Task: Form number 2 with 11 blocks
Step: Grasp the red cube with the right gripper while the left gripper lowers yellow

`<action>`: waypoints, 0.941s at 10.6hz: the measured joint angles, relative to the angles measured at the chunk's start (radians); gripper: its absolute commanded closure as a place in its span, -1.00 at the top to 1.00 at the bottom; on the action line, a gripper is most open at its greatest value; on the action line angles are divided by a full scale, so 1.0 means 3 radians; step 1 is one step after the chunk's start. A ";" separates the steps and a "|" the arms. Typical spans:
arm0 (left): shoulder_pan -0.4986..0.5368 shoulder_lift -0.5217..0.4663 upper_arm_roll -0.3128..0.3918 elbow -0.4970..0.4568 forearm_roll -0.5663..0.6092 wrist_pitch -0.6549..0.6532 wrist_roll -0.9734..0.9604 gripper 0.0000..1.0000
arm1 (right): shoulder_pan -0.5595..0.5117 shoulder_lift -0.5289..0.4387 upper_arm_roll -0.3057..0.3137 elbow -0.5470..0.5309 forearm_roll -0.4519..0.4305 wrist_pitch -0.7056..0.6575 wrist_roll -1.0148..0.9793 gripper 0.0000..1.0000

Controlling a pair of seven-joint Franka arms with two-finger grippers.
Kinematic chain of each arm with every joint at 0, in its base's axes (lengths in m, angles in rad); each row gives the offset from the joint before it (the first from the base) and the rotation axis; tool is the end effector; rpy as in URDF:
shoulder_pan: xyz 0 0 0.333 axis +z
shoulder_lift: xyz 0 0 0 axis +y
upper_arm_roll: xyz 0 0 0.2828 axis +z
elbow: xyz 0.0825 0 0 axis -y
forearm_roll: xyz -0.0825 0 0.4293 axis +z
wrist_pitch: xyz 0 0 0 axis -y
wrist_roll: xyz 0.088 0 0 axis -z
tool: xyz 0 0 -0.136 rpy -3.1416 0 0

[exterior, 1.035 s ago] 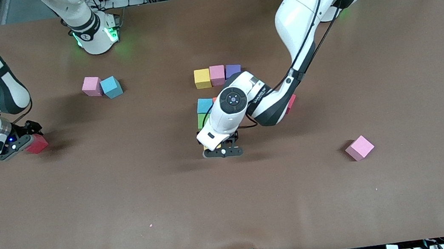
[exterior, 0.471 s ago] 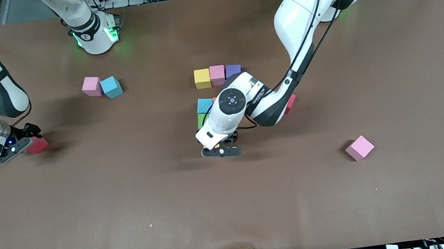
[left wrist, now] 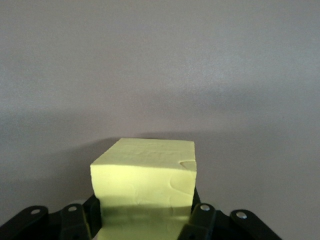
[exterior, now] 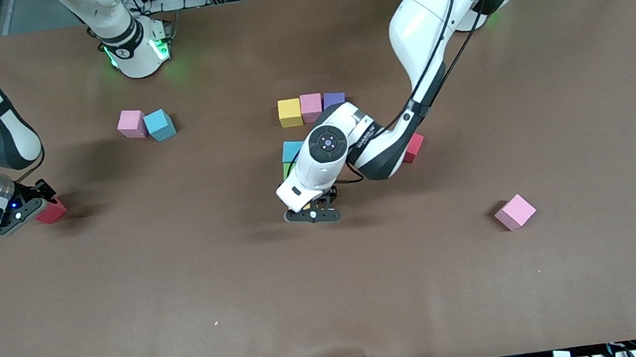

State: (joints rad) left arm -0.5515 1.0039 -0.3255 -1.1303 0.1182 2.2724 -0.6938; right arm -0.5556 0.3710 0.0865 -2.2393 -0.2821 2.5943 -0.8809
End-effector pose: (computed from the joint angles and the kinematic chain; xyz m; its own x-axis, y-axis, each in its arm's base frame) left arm 0.5674 -0.5665 0.1583 0.9965 -0.0802 0.0240 -0.0836 -0.9668 0.2416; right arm 0.4966 -0.2458 0.1017 0.7946 0.5986 -0.1013 0.6051 -0.7944 0.0519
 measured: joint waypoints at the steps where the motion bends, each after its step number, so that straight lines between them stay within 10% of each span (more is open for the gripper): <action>1: 0.0000 0.0009 0.0000 0.0000 -0.0015 0.0000 0.0000 -0.95 | 0.0000 -0.0003 0.0045 0.0020 0.0000 0.0000 -0.0004 -0.07; 10: 0.0005 0.0067 0.0012 0.0000 -0.0214 0.0000 -0.0012 -0.96 | 0.0196 -0.0282 0.0678 0.0177 0.0001 -0.0179 0.0296 -0.07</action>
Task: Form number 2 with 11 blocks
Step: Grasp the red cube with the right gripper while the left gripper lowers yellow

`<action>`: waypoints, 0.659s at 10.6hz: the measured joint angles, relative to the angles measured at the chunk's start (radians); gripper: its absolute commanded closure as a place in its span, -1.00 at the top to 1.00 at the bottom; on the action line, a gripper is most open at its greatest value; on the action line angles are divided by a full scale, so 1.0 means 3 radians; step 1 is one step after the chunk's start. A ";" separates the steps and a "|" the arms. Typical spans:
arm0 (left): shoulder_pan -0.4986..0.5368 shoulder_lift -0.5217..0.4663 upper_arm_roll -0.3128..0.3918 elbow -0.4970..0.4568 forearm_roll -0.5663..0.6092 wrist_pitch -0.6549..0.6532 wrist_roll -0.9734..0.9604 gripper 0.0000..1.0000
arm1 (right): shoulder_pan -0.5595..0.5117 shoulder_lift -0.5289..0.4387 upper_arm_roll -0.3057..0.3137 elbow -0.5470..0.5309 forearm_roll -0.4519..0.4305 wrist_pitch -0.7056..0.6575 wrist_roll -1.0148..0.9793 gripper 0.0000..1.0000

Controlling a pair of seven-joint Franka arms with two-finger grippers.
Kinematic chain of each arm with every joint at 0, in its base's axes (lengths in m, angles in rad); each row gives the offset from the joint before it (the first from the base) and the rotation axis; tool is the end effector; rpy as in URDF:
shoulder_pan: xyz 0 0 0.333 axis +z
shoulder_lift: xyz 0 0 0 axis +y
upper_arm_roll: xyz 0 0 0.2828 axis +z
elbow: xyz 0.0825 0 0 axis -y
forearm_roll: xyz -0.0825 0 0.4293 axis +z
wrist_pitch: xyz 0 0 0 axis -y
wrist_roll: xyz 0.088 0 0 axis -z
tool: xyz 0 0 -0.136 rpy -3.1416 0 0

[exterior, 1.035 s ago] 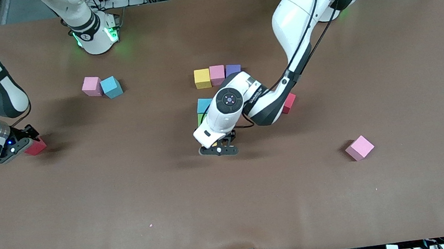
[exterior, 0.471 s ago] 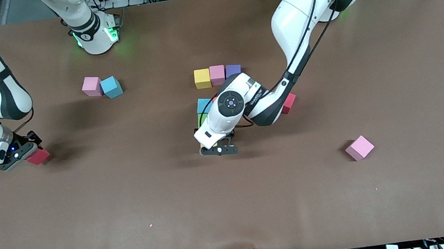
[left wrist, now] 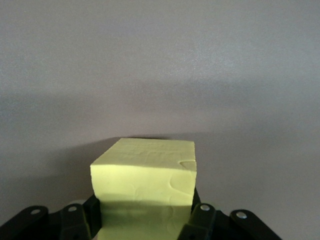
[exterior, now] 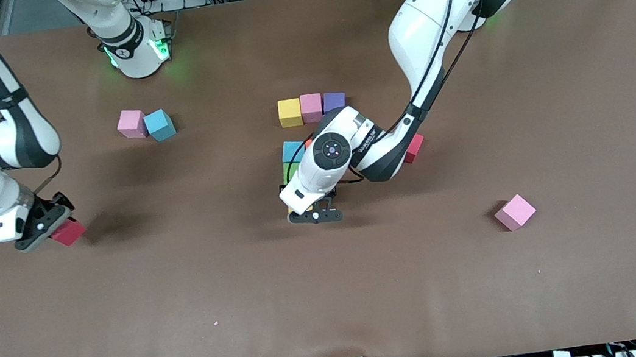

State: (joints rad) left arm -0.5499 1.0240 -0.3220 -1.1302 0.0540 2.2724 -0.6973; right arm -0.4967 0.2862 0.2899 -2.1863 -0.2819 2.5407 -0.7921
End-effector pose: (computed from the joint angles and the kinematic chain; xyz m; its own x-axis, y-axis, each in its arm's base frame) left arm 0.5644 -0.5643 0.1428 0.9986 -0.0413 -0.0340 -0.0307 -0.9634 0.2662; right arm 0.5776 -0.1159 0.1730 0.6995 0.7145 -0.0147 0.7104 -0.6930 0.1231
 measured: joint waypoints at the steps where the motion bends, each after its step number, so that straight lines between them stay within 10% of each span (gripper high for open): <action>1: 0.0000 0.0001 0.0001 0.0000 0.0000 0.0000 -0.0003 -0.96 | 0.0093 -0.0021 0.0003 0.0008 0.0000 -0.0039 0.0080 -0.07; 7: -0.0019 0.0048 0.0001 -0.0001 -0.0003 -0.0002 -0.0051 -0.96 | 0.0158 -0.0086 -0.0026 0.0071 0.0000 -0.0192 0.0126 -0.08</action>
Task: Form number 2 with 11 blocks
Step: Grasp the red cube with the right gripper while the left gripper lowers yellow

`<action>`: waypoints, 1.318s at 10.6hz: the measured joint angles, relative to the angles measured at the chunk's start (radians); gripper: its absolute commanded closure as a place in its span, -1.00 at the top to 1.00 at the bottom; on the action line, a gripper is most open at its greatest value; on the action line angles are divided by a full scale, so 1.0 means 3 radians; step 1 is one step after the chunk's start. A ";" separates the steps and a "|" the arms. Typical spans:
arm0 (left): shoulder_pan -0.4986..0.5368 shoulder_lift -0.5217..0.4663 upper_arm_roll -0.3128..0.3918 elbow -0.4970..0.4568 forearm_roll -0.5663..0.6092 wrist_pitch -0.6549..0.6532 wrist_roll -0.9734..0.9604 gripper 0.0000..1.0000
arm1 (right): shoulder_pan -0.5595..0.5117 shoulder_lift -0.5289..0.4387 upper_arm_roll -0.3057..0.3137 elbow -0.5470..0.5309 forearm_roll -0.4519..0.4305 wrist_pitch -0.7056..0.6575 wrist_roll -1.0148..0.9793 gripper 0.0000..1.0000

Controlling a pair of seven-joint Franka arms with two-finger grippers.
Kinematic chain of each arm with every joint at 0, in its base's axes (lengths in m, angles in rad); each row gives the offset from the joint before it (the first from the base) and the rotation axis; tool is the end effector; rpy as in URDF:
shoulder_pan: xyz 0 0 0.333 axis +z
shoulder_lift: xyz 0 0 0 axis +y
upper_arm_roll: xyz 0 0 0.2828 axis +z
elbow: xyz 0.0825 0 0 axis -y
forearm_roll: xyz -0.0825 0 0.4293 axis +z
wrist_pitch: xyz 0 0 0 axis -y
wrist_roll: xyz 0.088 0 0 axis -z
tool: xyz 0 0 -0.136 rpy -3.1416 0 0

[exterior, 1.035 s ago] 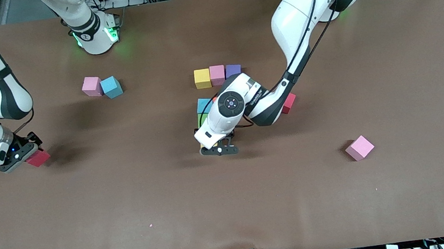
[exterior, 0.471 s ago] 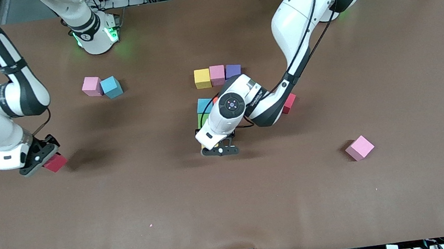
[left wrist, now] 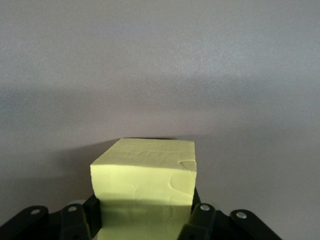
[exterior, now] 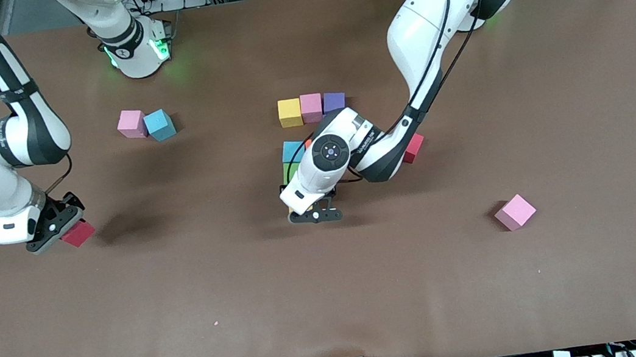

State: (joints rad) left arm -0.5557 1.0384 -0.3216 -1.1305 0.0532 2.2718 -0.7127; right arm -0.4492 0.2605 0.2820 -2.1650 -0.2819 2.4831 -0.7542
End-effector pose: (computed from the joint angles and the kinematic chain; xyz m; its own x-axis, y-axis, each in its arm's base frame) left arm 0.5587 -0.5659 0.1314 0.9982 -0.0314 -0.0516 -0.0171 -0.9660 0.2581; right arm 0.5860 -0.0979 0.1909 0.7031 0.7103 -0.0336 0.7079 -0.6948 0.1268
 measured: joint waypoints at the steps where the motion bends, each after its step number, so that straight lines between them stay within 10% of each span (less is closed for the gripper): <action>1: -0.0007 0.0001 0.0000 0.0000 0.0000 -0.0002 -0.0005 -0.96 | 0.0000 0.0000 -0.0002 0.0000 0.0000 -0.0001 0.0000 -0.07; 14: -0.0038 -0.0001 0.0003 0.0002 0.0000 -0.0082 -0.0046 -0.94 | -0.0011 0.0001 -0.0020 0.0000 0.0000 -0.0017 -0.0001 -0.08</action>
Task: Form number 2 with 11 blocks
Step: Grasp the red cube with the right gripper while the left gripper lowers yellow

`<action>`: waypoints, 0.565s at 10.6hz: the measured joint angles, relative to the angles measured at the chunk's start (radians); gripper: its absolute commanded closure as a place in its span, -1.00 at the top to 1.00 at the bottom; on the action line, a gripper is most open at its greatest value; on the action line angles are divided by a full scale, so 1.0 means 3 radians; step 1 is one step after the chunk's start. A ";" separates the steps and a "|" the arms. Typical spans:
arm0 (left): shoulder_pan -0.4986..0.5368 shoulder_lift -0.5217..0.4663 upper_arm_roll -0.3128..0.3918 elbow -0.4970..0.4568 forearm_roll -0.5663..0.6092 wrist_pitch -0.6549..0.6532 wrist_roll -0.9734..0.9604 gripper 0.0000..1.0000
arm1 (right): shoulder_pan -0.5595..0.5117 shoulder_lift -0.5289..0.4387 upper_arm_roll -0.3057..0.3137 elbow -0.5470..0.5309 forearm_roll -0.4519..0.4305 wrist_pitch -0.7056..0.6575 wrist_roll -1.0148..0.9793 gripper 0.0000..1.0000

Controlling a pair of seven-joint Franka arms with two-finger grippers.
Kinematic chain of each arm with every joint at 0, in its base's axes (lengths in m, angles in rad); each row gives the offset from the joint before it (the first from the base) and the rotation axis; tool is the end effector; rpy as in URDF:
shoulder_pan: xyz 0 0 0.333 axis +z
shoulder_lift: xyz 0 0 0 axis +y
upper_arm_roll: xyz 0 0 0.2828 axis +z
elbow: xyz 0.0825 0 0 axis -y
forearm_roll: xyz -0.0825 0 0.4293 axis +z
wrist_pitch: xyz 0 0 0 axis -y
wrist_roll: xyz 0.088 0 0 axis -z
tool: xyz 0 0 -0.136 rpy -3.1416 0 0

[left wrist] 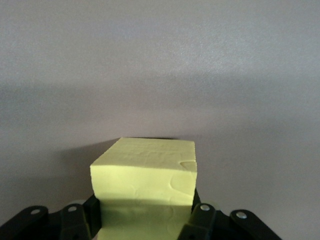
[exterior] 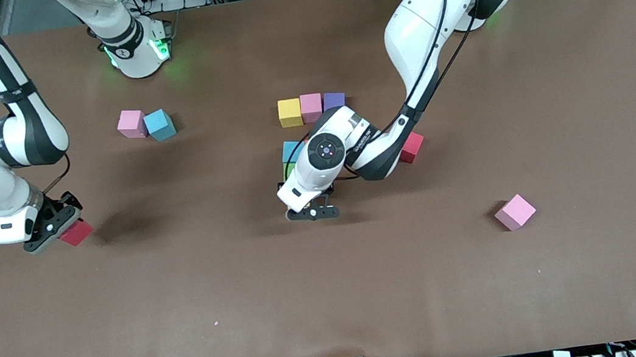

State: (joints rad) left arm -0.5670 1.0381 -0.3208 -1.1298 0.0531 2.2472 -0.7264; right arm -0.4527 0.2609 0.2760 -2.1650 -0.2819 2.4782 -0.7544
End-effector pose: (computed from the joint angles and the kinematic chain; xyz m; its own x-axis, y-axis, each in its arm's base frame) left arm 0.5503 -0.5702 0.1293 0.9969 -0.0334 -0.0718 -0.0151 -0.9702 0.2416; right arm 0.5843 -0.1035 0.1899 0.7097 0.7034 -0.0387 0.7019 -0.7015 0.1235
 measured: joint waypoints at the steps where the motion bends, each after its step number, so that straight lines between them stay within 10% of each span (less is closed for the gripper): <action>1: -0.0001 -0.0001 0.0000 0.0002 0.0000 -0.0016 0.0000 -0.93 | 0.0000 0.0000 0.0000 0.0000 0.0000 0.0000 0.0000 -0.07; 6: -0.0029 -0.0004 0.0029 0.0005 0.0000 -0.0031 -0.0001 -0.39 | -0.0001 0.0004 -0.0001 0.0000 0.0000 0.0000 0.0000 -0.07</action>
State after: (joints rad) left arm -0.5756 1.0369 -0.3122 -1.1282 0.0531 2.2379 -0.7268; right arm -0.4529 0.2619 0.2758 -2.1651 -0.2819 2.4781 -0.7544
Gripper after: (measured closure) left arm 0.392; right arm 0.419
